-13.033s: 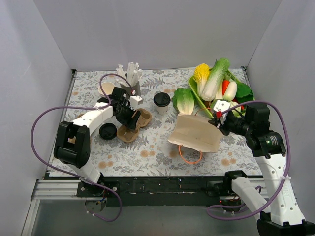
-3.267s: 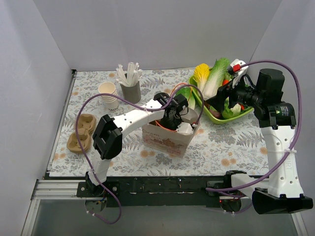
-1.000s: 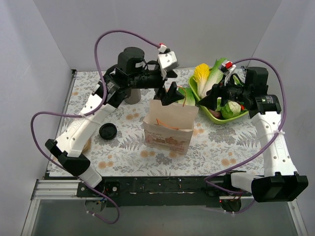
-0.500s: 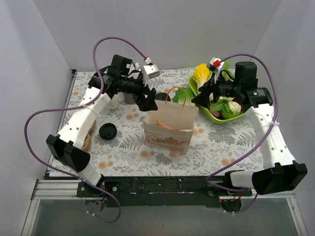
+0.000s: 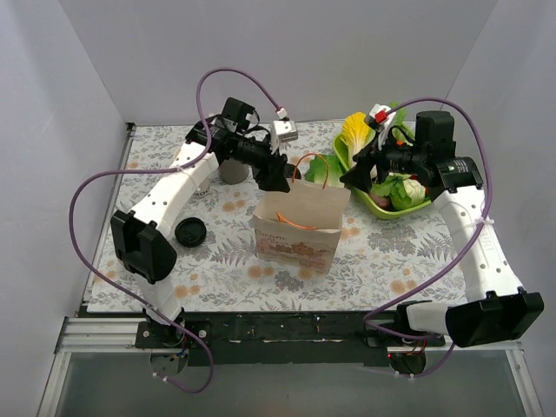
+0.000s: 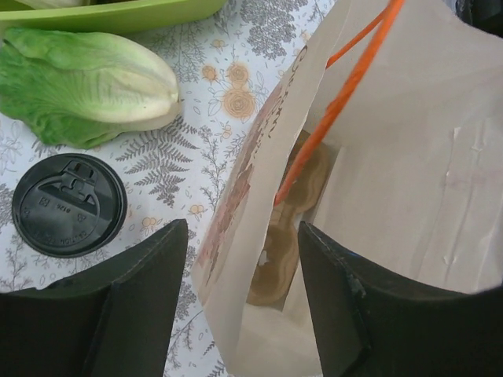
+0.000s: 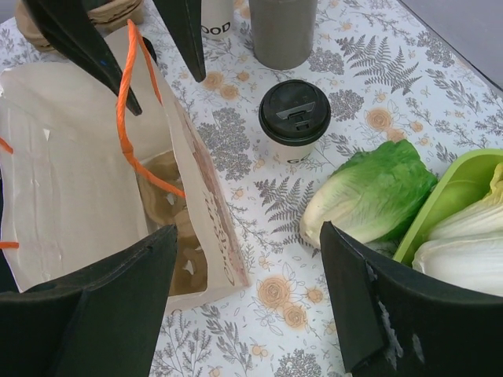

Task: Pack the takeout coffee

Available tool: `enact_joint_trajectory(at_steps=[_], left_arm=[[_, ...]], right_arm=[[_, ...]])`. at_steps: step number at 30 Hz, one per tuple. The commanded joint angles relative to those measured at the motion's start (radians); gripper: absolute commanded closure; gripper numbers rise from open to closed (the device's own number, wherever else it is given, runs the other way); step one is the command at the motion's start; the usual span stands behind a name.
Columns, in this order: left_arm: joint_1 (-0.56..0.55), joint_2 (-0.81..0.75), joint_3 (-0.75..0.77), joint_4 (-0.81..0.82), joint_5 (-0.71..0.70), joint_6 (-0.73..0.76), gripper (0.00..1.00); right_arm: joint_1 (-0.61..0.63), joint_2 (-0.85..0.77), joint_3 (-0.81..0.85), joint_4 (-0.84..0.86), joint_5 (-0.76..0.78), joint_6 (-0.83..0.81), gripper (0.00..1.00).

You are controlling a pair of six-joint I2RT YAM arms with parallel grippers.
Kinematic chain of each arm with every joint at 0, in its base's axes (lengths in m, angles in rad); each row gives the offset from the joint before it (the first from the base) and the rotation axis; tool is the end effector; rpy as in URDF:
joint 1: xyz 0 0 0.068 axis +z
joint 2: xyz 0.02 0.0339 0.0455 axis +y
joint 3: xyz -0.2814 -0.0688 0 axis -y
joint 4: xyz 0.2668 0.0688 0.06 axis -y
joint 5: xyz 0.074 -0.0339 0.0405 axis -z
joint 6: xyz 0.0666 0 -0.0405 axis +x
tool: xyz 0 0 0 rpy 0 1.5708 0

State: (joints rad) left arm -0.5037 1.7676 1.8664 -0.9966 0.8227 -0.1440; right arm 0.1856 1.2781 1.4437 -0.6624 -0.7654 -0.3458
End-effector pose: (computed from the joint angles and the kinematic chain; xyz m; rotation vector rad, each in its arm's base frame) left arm 0.3346 -0.2402 0.3822 0.8102 2.3556 -1.2925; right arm 0.2857 0.1006 0.4279 -0.9525 1.7397 0.6820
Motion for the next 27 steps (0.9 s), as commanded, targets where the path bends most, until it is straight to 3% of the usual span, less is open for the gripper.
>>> enact_joint_trajectory(at_steps=[1, 2, 3, 4, 9, 10, 13, 15, 21, 27], left_arm=[[-0.015, 0.016, 0.042, -0.043, 0.065, 0.076, 0.48], [-0.015, 0.026, 0.043, -0.045, 0.067, 0.08, 0.54], [-0.013, 0.029, 0.043, -0.05, 0.07, 0.092, 0.71], [-0.016, 0.033, 0.05, -0.063, 0.073, 0.095, 0.8], [-0.015, -0.009, 0.048, -0.05, 0.072, 0.08, 0.83], [-0.016, -0.019, 0.047, -0.06, 0.07, 0.07, 0.92], [-0.015, -0.104, 0.013, -0.097, 0.026, 0.08, 1.0], [-0.016, -0.176, -0.086, -0.096, -0.048, 0.087, 1.0], [-0.018, -0.586, -0.447, 0.019, -0.316, 0.13, 1.0], [-0.021, -0.899, -0.636, 0.026, -0.389, 0.139, 1.0]], right_arm=[[0.002, -0.056, -0.04, 0.015, 0.032, -0.009, 0.2], [0.0, -0.06, -0.046, 0.017, 0.032, -0.006, 0.2], [0.0, -0.063, -0.051, 0.018, 0.034, -0.002, 0.2], [0.002, -0.066, -0.055, 0.018, 0.04, 0.004, 0.2], [0.002, -0.083, -0.072, 0.023, 0.069, 0.005, 0.2], [0.0, -0.082, -0.066, 0.018, 0.075, 0.001, 0.2], [0.002, -0.062, -0.048, -0.002, 0.084, -0.012, 0.2], [0.002, -0.042, -0.033, -0.015, 0.089, -0.015, 0.21], [0.011, 0.003, -0.006, -0.072, 0.09, -0.041, 0.23], [0.051, 0.009, -0.068, -0.02, 0.1, -0.033, 0.23]])
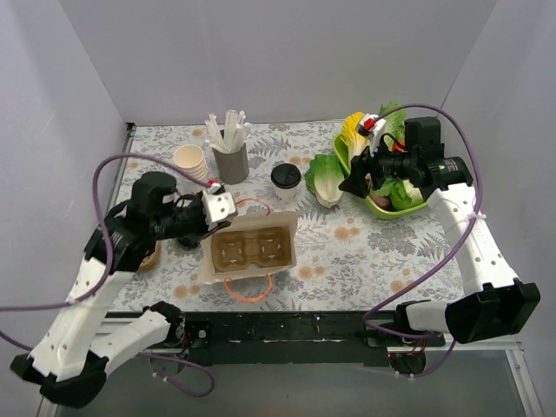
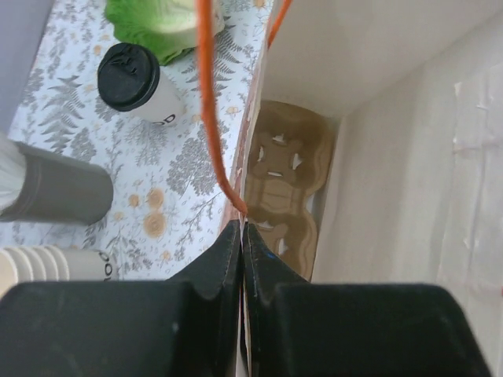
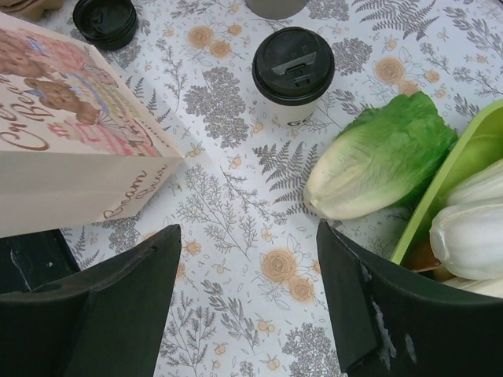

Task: Pack the takeout coffee

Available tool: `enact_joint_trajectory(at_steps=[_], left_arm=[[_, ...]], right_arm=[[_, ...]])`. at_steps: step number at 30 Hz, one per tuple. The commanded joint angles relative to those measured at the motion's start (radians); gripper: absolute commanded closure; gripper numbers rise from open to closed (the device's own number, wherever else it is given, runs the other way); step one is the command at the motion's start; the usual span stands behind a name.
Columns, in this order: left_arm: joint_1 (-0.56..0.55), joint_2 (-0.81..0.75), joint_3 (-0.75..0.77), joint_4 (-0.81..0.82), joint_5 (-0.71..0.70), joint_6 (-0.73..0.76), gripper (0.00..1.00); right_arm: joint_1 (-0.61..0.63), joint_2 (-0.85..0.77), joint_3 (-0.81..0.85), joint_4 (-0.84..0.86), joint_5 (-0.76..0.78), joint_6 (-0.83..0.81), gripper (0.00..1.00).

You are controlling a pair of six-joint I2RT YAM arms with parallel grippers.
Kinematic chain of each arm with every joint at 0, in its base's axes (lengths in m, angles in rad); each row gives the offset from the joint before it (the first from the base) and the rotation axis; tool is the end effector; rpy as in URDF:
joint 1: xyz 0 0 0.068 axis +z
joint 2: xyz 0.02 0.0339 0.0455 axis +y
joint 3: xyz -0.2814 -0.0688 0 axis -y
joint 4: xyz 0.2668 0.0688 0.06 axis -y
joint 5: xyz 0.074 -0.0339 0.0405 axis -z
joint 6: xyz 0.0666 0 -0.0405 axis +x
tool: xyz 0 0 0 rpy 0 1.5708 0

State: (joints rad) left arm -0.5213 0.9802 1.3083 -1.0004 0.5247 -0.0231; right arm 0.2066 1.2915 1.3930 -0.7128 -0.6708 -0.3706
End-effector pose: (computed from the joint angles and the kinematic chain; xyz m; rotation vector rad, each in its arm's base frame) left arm 0.1564 -0.1283 0.4080 0.8419 2.1210 -0.8787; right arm 0.2901 0.1031 0.3983 -0.9461 1.8717 0.6289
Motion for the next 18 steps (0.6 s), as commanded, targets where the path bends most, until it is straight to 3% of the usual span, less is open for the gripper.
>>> enact_joint_trajectory(at_steps=[1, 9, 18], left_arm=[[-0.005, -0.135, -0.104, 0.028, -0.103, 0.018, 1.0], [-0.003, -0.302, -0.201, 0.014, -0.149, 0.098, 1.0], [-0.003, -0.388, -0.254, -0.125, -0.036, 0.17, 1.0]], right_arm=[[0.034, -0.004, -0.028, 0.038, 0.007, -0.008, 0.23], [0.115, 0.045, -0.042, 0.046, 0.02, -0.043, 0.25], [0.204, 0.13, -0.037, 0.047, 0.08, -0.093, 0.26]])
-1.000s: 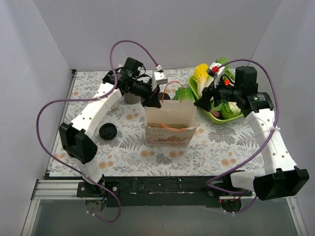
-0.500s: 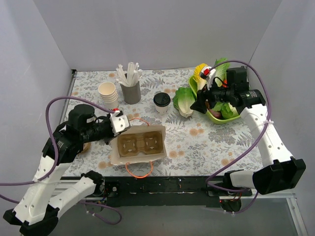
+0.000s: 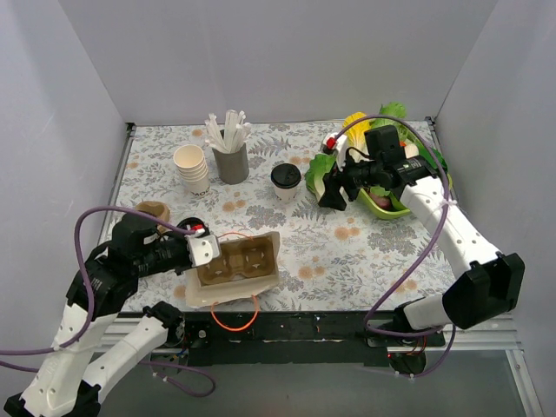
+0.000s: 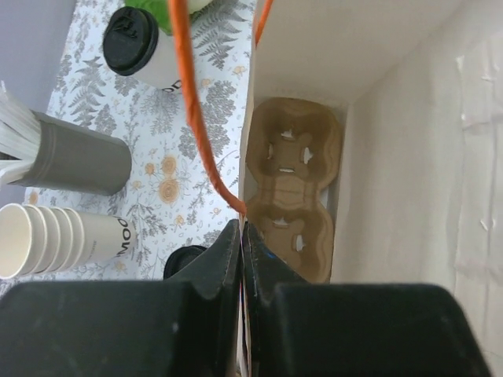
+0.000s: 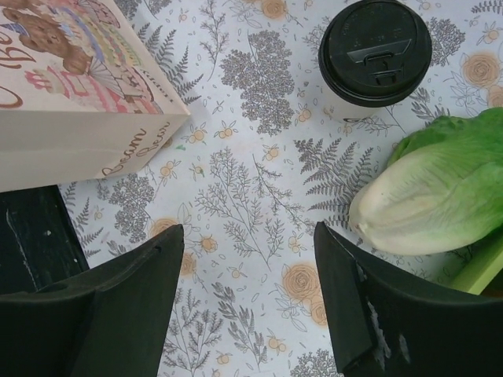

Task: Pack the takeout coffee

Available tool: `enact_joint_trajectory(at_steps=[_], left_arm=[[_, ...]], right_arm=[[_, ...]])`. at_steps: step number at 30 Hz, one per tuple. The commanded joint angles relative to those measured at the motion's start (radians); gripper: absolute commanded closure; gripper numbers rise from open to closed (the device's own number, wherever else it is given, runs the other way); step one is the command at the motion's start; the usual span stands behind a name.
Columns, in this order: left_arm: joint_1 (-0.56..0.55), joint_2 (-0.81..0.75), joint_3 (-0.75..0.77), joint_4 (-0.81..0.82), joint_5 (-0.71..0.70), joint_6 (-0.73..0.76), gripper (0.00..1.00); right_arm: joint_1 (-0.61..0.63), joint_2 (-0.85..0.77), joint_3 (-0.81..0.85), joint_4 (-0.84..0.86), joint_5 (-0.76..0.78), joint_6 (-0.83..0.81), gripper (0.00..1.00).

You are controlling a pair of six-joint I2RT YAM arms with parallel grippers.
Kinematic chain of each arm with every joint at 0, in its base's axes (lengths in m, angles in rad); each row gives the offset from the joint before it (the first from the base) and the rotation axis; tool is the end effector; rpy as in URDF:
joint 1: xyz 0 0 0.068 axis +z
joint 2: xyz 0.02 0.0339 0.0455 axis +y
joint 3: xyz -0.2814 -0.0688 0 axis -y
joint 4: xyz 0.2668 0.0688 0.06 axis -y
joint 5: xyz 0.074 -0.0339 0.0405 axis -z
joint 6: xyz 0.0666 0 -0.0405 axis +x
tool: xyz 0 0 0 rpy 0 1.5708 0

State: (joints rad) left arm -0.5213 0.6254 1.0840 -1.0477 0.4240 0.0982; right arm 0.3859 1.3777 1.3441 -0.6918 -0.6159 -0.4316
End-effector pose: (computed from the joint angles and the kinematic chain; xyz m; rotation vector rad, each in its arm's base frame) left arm 0.0874 -0.0818 0.3753 0.8990 1.9901 -0.7000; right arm 0.2919 0.1601 0.3555 -1.1640 1.8949 0.6774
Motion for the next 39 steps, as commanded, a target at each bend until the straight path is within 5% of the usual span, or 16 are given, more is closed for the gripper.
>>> enact_joint_trajectory(at_steps=[1, 9, 15, 18, 26, 30, 32, 39], left_arm=[[-0.003, -0.039, -0.033, -0.09, 0.074, 0.052, 1.0], [-0.003, -0.053, -0.016, -0.135, 0.11, 0.04, 1.0], [-0.005, 0.014, 0.053, -0.045, 0.056, -0.182, 1.0], [-0.005, 0.072, 0.091, -0.008, -0.011, -0.311, 0.8], [0.024, 0.141, 0.069, 0.147, -0.102, -0.359, 0.36], [0.041, 0.189, 0.161, 0.236, -0.097, -0.506, 0.02], [0.041, 0.197, 0.206, 0.303, -0.168, -0.57, 0.02], [0.078, 0.454, 0.557, 0.293, -0.063, -0.692, 0.02]], right_arm=[[0.031, 0.056, 0.029, 0.029, 0.03, -0.048, 0.26], [0.061, 0.184, 0.148, 0.061, 0.016, -0.124, 0.23], [0.065, 0.276, 0.304, 0.008, -0.051, -0.189, 0.18], [0.067, 0.334, 0.375, -0.037, -0.073, -0.243, 0.17], [0.067, 0.446, 0.406, 0.028, -0.074, -0.308, 0.14], [0.071, 0.518, 0.484, 0.049, -0.05, -0.211, 0.06], [0.079, 0.546, 0.501, 0.063, -0.022, -0.181, 0.05], [0.085, 0.623, 0.583, 0.087, -0.034, -0.109, 0.02]])
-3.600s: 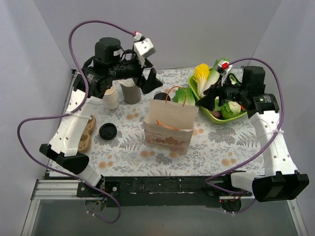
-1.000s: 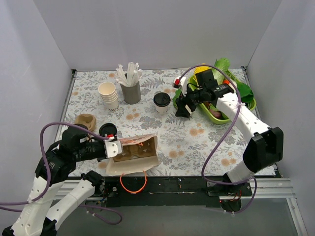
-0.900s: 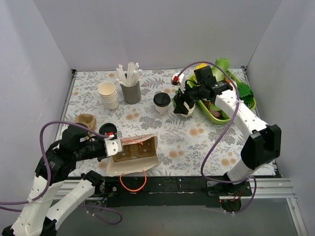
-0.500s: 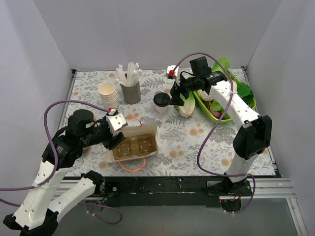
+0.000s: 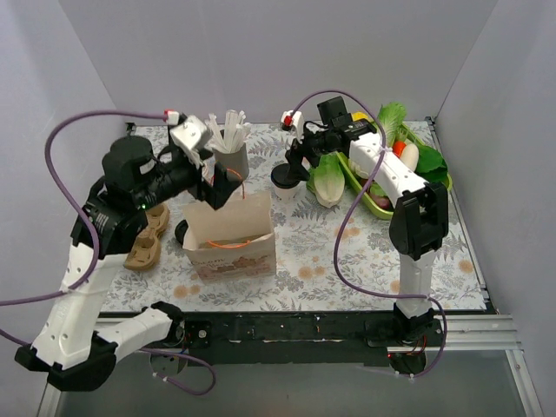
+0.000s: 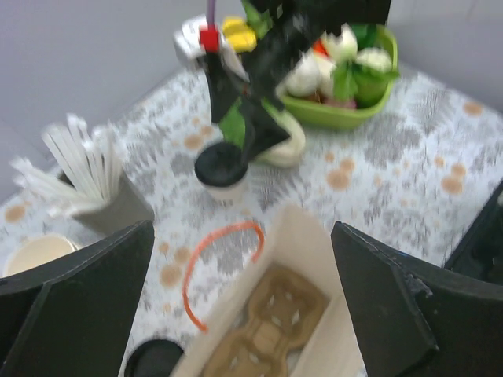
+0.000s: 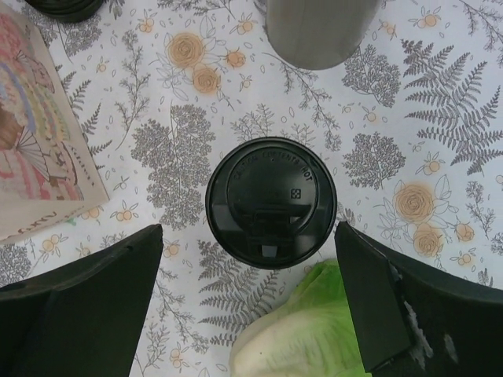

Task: Pack the takeout coffee

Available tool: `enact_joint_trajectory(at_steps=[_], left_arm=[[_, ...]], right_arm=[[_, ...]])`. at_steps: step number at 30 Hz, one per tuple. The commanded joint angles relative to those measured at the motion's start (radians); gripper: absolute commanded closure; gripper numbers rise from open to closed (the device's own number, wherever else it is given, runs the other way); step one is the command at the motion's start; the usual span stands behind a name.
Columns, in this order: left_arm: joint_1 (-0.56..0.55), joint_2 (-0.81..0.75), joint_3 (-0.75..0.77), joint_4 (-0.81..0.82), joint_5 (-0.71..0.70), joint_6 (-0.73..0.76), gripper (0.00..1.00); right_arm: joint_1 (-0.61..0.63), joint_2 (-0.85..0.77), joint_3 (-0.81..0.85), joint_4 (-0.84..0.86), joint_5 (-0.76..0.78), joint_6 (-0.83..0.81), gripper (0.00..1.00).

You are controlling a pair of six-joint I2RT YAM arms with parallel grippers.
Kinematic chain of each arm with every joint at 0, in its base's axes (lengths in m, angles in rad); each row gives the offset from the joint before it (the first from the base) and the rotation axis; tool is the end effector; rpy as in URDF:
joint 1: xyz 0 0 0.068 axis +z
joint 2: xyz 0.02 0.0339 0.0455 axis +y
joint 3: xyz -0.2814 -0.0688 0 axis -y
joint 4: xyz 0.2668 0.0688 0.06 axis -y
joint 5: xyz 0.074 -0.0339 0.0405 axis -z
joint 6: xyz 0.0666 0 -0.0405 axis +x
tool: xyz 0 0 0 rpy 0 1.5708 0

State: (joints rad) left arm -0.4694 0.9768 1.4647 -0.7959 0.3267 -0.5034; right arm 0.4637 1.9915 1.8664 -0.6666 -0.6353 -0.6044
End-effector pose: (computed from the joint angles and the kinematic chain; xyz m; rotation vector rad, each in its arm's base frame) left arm 0.1693 -0.1098 0.4832 0.2035 1.9699 -0.9586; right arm 0.4267 0.2575 0.3058 -1.4029 1.7772 0.6712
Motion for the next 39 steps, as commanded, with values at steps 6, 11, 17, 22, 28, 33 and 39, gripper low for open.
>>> enact_joint_trajectory(at_steps=[6, 11, 17, 22, 28, 33, 39], left_arm=[[0.103, 0.25, 0.246, 0.107, -0.055, -0.006, 0.02], [0.101, 0.373, 0.35, 0.097, -0.074, 0.062, 0.02], [0.094, 0.41, 0.344, 0.116, -0.063, 0.019, 0.02], [0.097, 0.381, 0.29, 0.144, -0.078, 0.017, 0.02], [0.097, 0.367, 0.273, 0.139, -0.08, 0.023, 0.02], [0.097, 0.349, 0.24, 0.147, -0.064, 0.022, 0.02], [0.098, 0.342, 0.226, 0.149, -0.058, 0.023, 0.02]], right_arm=[[0.021, 0.096, 0.152, 0.059, 0.015, 0.097, 0.02], [0.065, 0.102, 0.18, 0.068, 0.106, 0.052, 0.03], [0.107, 0.093, 0.18, 0.019, 0.18, -0.059, 0.07], [0.116, 0.093, 0.172, -0.002, 0.212, -0.083, 0.08], [0.119, 0.136, 0.232, -0.051, 0.309, -0.075, 0.11], [0.119, 0.128, 0.22, -0.064, 0.286, -0.071, 0.1], [0.119, 0.136, 0.212, -0.062, 0.313, -0.041, 0.03]])
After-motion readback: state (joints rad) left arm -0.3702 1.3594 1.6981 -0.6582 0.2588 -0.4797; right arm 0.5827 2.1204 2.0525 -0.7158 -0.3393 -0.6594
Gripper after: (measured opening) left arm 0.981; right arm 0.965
